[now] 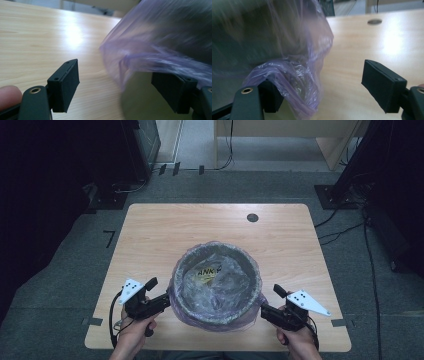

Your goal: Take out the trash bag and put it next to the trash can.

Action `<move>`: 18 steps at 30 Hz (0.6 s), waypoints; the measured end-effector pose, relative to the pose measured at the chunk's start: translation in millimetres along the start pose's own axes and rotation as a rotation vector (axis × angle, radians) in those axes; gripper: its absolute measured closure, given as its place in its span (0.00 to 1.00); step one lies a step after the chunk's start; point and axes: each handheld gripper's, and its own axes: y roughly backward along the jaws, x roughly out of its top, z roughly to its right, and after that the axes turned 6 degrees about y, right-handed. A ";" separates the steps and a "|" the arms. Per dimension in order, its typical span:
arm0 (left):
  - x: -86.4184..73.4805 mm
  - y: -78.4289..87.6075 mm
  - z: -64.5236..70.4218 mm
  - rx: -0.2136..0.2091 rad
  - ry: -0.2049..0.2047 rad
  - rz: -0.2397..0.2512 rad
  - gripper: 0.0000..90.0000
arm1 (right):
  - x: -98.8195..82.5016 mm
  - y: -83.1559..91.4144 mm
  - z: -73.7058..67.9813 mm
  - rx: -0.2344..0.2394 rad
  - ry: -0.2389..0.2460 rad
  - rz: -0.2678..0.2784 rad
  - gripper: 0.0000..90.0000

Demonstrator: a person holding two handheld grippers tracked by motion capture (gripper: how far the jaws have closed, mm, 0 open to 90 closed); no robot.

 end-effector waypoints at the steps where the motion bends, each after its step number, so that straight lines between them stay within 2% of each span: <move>1: 0.0 0.0 0.0 0.000 0.000 0.000 0.24 | 0.0 0.0 0.0 0.000 0.000 0.000 0.26; 2: 3.3 2.5 1.7 -0.008 0.002 0.008 0.24 | 8.9 2.4 -0.7 -0.003 -0.002 0.028 0.26; 5: 10.7 7.9 6.0 -0.037 0.019 0.024 0.24 | 17.0 4.1 -1.2 -0.005 -0.005 0.053 0.26; 7: 13.1 9.4 8.0 -0.035 0.017 0.028 0.24 | 27.1 5.7 -1.8 -0.024 -0.007 0.071 0.27; 13: 17.7 14.3 8.4 -0.043 0.028 0.045 0.24 | 43.6 11.3 0.7 -0.030 -0.025 0.117 0.27; 16: 21.6 16.5 11.7 -0.050 0.019 0.056 0.25 | 49.0 12.4 -0.3 -0.022 -0.023 0.123 0.27; 18: 26.5 16.1 14.5 -0.051 0.013 0.062 0.25 | 57.6 10.5 -6.2 -0.007 -0.003 0.133 0.27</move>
